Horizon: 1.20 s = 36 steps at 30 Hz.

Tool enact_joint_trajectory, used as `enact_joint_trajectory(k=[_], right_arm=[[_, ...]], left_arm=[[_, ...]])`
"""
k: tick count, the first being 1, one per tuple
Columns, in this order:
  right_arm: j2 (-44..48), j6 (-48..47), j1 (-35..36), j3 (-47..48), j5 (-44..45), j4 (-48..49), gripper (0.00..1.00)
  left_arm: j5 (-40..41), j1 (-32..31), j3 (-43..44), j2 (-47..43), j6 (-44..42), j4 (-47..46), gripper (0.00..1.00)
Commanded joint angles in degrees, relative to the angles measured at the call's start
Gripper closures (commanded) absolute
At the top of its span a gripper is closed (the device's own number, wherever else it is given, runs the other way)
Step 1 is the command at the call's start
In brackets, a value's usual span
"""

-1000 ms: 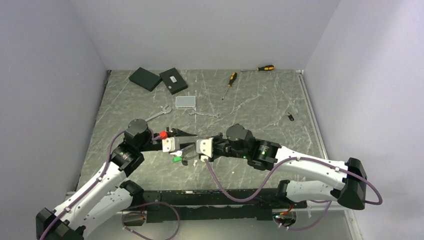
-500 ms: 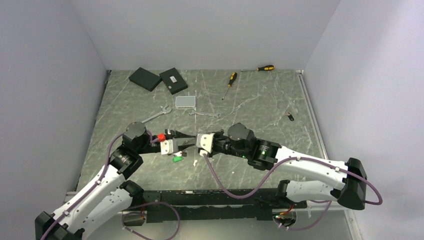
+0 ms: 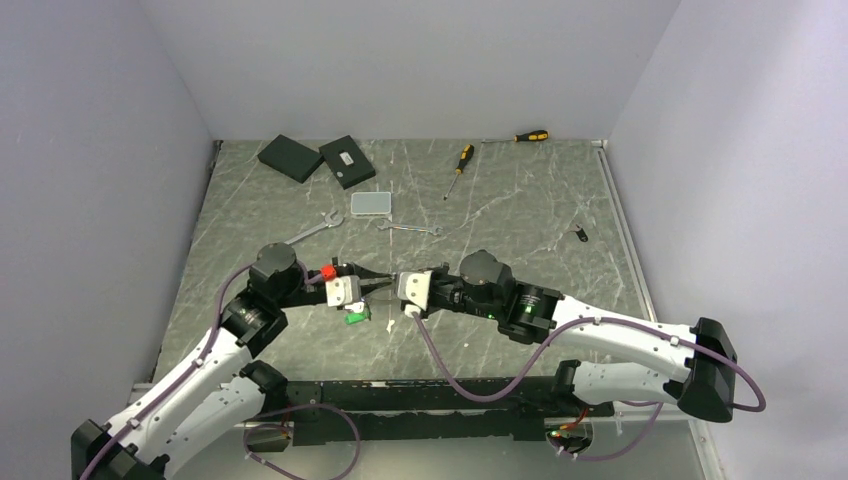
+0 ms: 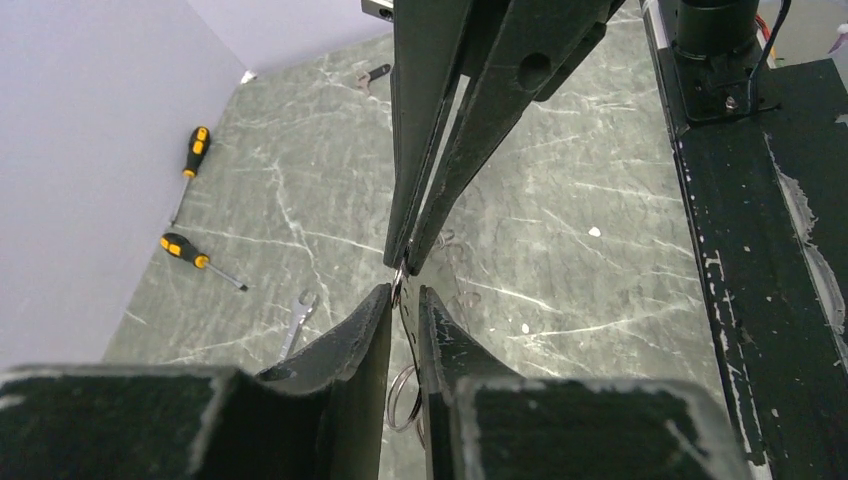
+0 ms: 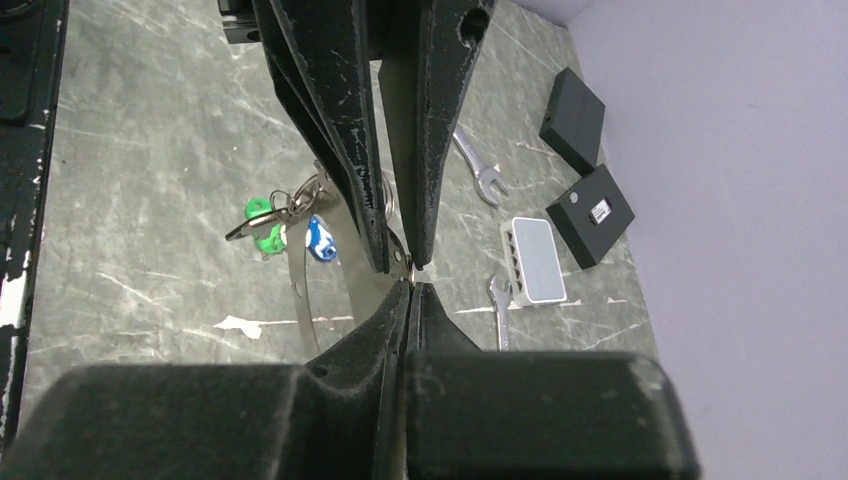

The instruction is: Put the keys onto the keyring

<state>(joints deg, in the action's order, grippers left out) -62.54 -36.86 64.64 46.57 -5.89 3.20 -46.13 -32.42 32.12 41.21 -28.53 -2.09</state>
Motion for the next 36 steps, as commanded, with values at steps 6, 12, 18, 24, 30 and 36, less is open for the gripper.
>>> enact_joint_trajectory(k=[6, 12, 18, 24, 30, 36], right_arm=[[2.76, 0.21, -0.04, -1.04, -4.07, 7.42, 1.00], [2.47, 0.30, -0.04, -1.31, -7.23, 7.71, 1.00], [1.91, -0.22, -0.04, -1.22, -6.90, 6.49, 1.00], [6.17, 1.65, -0.93, -6.23, -4.77, 10.71, 0.65], [10.78, 6.62, -5.50, -10.09, -9.05, 15.19, 0.51], [9.28, 8.22, -6.84, -9.28, -13.27, 16.84, 0.54]], left_arm=[[-1.76, -0.09, 1.16, 2.36, -0.65, -0.26, 0.77], [-2.59, -0.08, 1.02, 3.51, -0.01, -1.43, 0.83], [-2.10, -0.09, 0.33, 2.90, 0.81, -3.04, 1.00], [-1.06, -0.09, -0.83, 0.49, 2.96, -5.98, 1.00], [0.34, 0.08, -3.20, -2.06, 7.71, -12.56, 1.00], [-2.37, 0.08, -5.38, -2.84, 10.92, -18.80, 1.00]])
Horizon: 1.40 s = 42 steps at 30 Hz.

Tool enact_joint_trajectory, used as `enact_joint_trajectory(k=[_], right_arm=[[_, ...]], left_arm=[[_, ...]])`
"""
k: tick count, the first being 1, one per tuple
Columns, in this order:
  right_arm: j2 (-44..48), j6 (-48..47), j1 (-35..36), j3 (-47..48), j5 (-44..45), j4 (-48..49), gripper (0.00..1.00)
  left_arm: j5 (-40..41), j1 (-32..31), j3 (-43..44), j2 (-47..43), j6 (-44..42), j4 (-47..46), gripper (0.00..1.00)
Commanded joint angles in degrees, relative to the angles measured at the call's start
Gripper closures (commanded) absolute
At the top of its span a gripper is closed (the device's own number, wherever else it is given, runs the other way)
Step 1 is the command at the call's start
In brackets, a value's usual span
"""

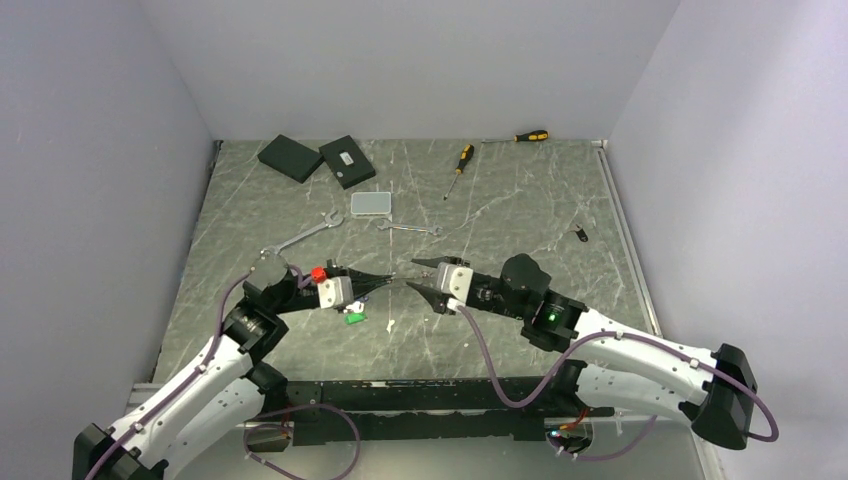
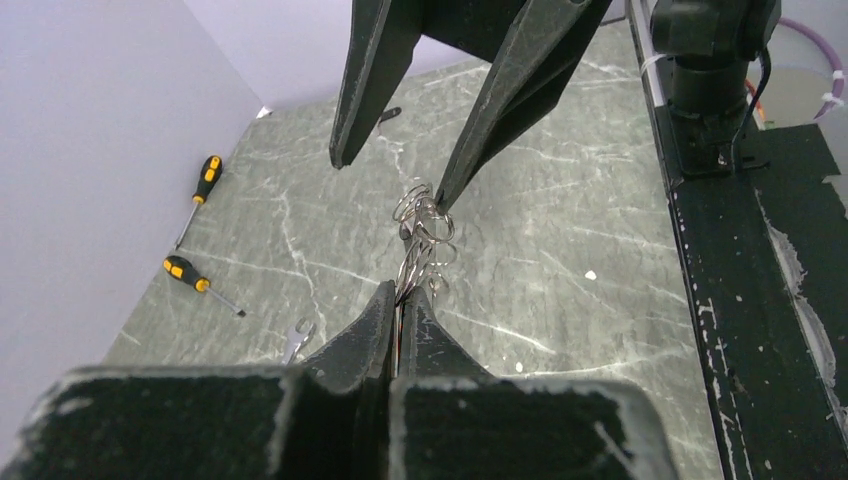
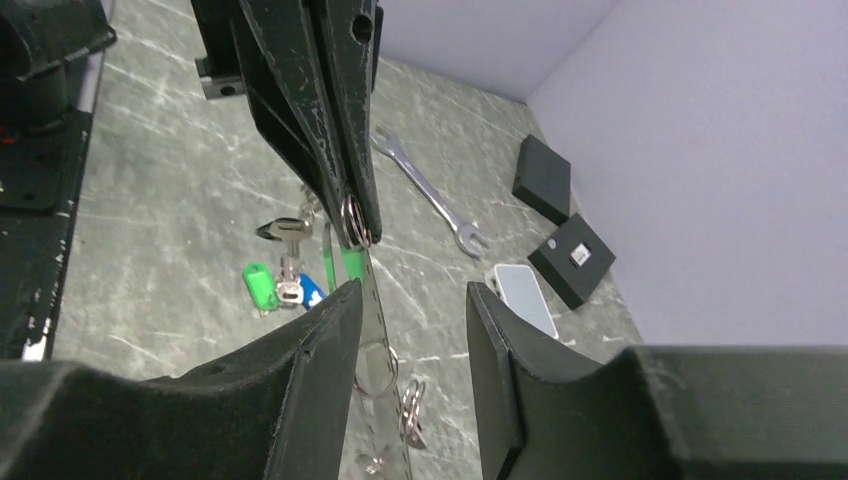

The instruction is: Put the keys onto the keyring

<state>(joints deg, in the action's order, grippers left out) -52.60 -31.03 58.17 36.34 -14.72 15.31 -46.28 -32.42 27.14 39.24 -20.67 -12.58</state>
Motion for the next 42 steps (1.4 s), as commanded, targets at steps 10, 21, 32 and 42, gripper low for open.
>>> enact_joint_trajectory(k=[10, 21, 32, 42], right_arm=[[-3.49, 3.06, -1.22, 3.11, -10.98, 3.78, 0.58], [-6.03, 2.24, -1.39, 5.47, -12.83, 4.73, 0.73], [-5.91, 1.73, -1.49, 5.53, -13.26, 3.77, 1.00], [-6.03, 1.96, -1.48, 5.67, -8.61, 0.08, 1.00]], left_arm=[[-3.90, 0.09, -2.26, -1.41, 6.59, -14.06, 1.00], [-6.70, 0.08, -2.25, -0.28, 6.84, -14.85, 1.00], [-6.47, 0.08, -1.49, 1.13, 6.39, -13.58, 1.00], [-1.51, 0.08, 8.29, -0.43, -10.90, 17.26, 0.56]])
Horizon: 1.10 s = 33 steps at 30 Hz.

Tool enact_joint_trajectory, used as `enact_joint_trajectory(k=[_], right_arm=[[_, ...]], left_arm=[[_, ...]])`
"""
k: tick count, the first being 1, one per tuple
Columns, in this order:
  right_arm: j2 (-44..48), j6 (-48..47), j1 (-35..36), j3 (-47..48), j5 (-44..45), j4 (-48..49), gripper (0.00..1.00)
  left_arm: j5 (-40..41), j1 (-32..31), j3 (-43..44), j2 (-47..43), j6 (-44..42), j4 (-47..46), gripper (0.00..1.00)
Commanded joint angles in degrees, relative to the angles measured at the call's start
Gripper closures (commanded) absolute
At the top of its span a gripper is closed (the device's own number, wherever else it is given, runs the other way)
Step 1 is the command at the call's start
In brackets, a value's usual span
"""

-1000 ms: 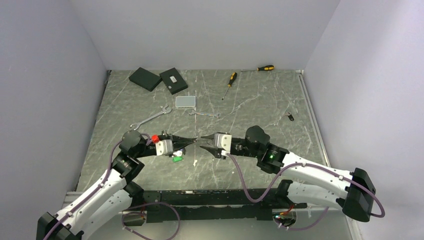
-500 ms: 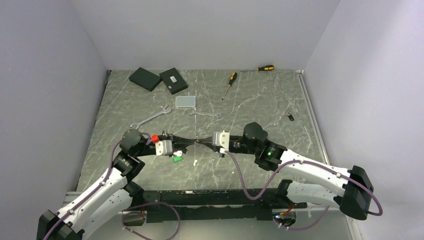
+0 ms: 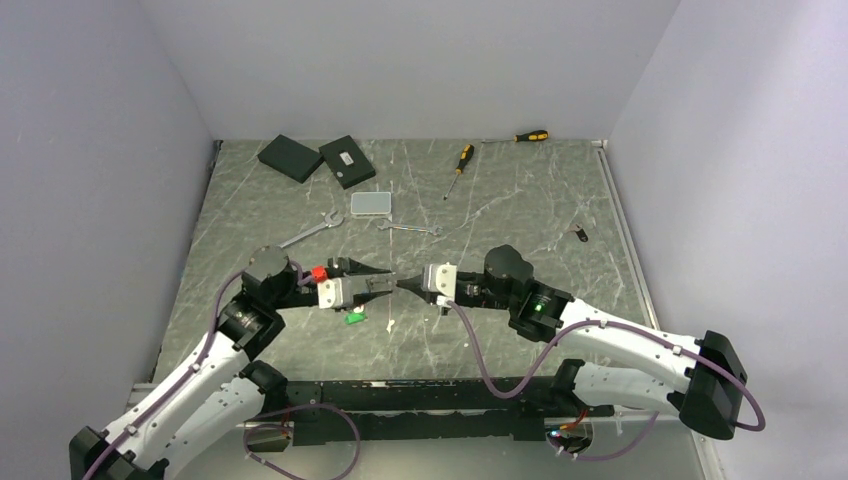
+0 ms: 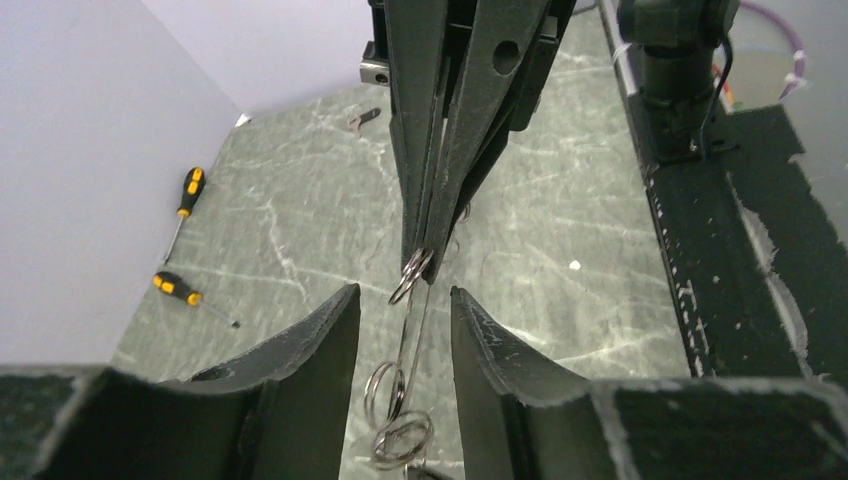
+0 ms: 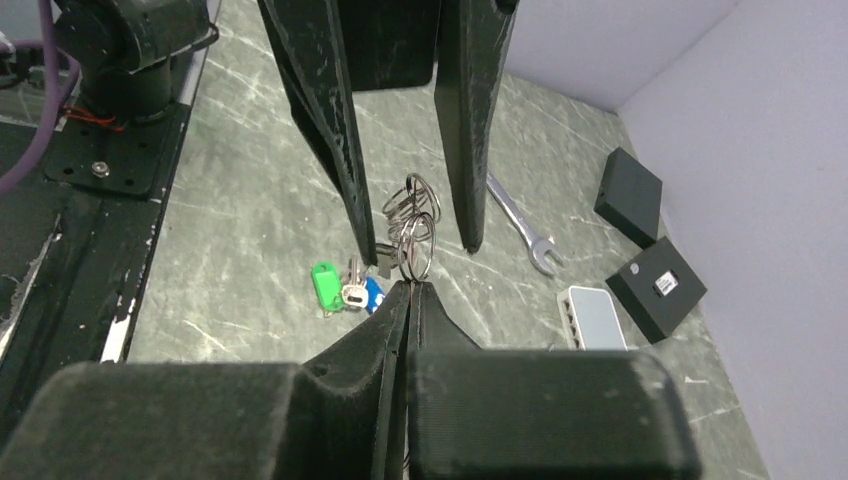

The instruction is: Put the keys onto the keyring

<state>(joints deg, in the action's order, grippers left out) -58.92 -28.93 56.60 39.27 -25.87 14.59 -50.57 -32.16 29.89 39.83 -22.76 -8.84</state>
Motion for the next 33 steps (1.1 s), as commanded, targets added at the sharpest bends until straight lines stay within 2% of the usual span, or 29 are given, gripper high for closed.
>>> enact_joint_trajectory(k=[1, 6, 13, 24, 28, 33], right_arm=[[0.11, -0.24, 0.13, 2.75, 3.10, 0.36, 1.00], [-1.63, -0.47, 0.09, 3.80, 4.85, -2.42, 1.00], [-3.05, -0.98, 0.18, 4.89, 4.86, -4.28, 1.00], [-3.31, -1.52, 0.18, 5.52, 4.64, -5.88, 1.00], [-3.84, -1.91, 0.27, 5.75, 5.07, -6.72, 1.00], [-3.78, -2.27, 0.46, 5.81, 5.34, -7.44, 1.00]], left_arm=[[2.99, -0.16, 6.40, -1.10, -9.98, 15.60, 0.56], [2.79, -0.18, 11.65, -0.29, -16.60, 24.98, 0.56], [-1.61, -0.30, 19.59, 6.97, -25.77, 38.33, 0.59], [-1.76, -2.60, 19.94, 12.25, -25.76, 35.38, 0.60], [-1.81, -3.65, 18.99, 12.99, -24.33, 31.73, 0.63], [0.04, -4.93, 19.41, 13.98, -25.93, 32.66, 0.70]])
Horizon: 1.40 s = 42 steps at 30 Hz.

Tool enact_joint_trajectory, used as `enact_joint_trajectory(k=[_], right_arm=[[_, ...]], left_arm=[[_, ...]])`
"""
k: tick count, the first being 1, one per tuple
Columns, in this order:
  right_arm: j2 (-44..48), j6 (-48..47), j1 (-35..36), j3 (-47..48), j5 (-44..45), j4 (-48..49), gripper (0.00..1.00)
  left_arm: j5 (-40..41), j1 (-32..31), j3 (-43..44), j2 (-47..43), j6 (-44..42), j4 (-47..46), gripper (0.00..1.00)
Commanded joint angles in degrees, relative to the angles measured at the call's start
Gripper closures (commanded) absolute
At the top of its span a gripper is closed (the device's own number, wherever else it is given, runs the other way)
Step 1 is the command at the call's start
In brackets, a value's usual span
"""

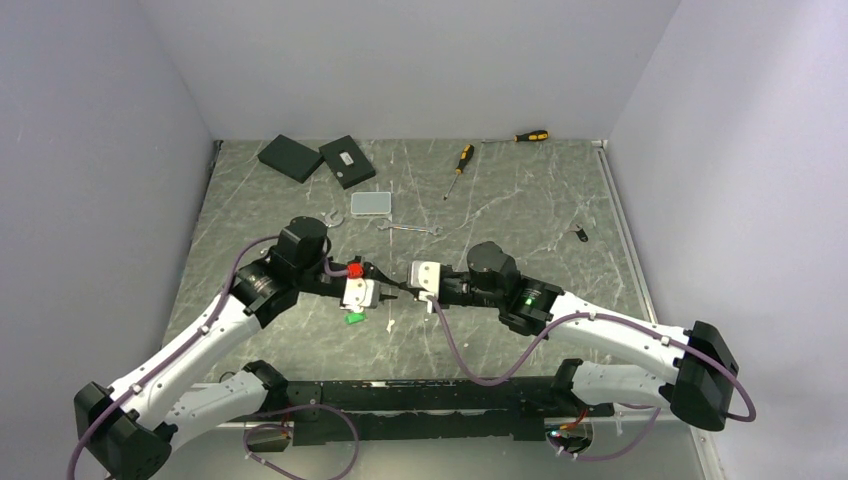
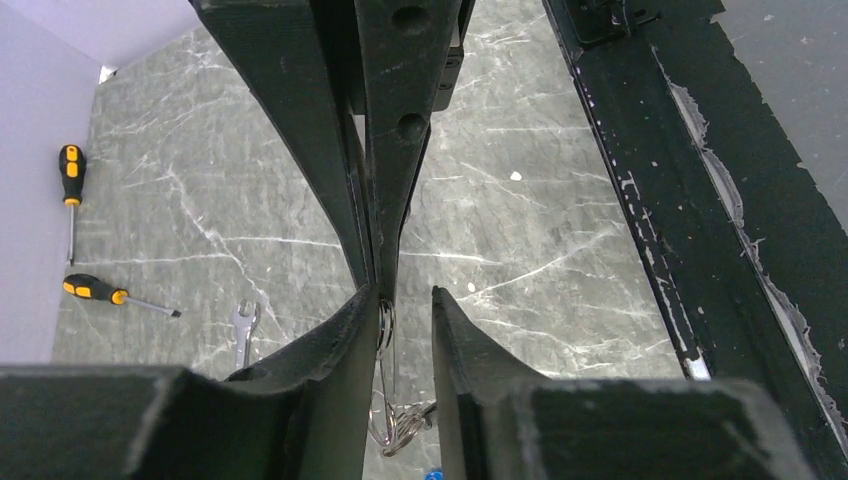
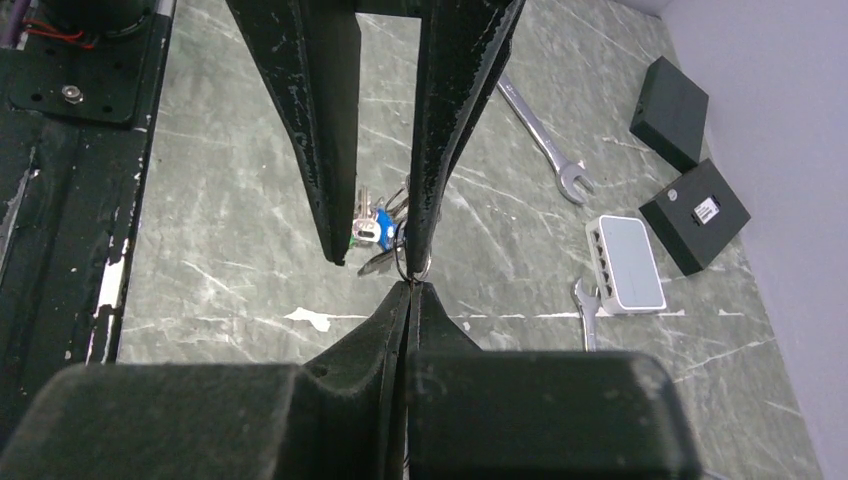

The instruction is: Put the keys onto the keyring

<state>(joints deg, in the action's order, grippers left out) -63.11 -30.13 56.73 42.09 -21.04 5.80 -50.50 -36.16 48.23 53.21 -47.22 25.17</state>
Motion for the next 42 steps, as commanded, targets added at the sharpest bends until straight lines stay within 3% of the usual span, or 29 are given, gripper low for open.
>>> enact_joint_trajectory(k=[1, 4, 10, 16, 20, 24, 28, 34, 42], right_arm=[[0.44, -1.14, 0.36, 3.07, 0.48, 1.32, 1.00], [0.53, -1.24, 0.40, 3.03, 0.30, 1.15, 1.00], [0.75, -1.34, 0.49, 3.16, -0.18, 0.77, 1.00], [1.05, -1.51, 0.66, 3.13, -0.87, 0.43, 1.00], [1.23, -1.59, 0.74, 3.23, -0.84, 0.26, 1.00], [1.19, -1.60, 0.75, 3.24, -0.92, 0.16, 1.00], [1.34, -1.68, 0.83, 3.26, -0.73, 0.01, 1.00], [1.24, -1.82, 0.84, 3.32, -0.42, -0.32, 1.00], [2.60, -1.62, 0.88, 1.84, -0.81, 0.62, 0.97]], left_arm=[[0.23, -1.11, 1.12, 0.70, -1.80, -1.25, 0.72], [1.46, -1.51, 1.23, 1.05, -2.52, -0.75, 0.80], [4.87, -2.79, 1.37, 1.24, -4.54, 0.43, 0.83], [7.20, -2.97, 0.78, 0.52, -5.06, -0.15, 0.71], [8.10, -2.98, 0.64, 0.61, -5.31, -0.03, 0.70], [8.42, -2.98, 0.49, 0.84, -5.59, -0.21, 0.77], [8.95, -3.04, 0.55, 0.62, -5.98, -0.60, 1.00], [6.98, -3.04, 0.95, 0.24, -5.53, -0.23, 1.00], [4.22, -2.65, -0.33, -4.82, 1.23, -6.18, 1.00]])
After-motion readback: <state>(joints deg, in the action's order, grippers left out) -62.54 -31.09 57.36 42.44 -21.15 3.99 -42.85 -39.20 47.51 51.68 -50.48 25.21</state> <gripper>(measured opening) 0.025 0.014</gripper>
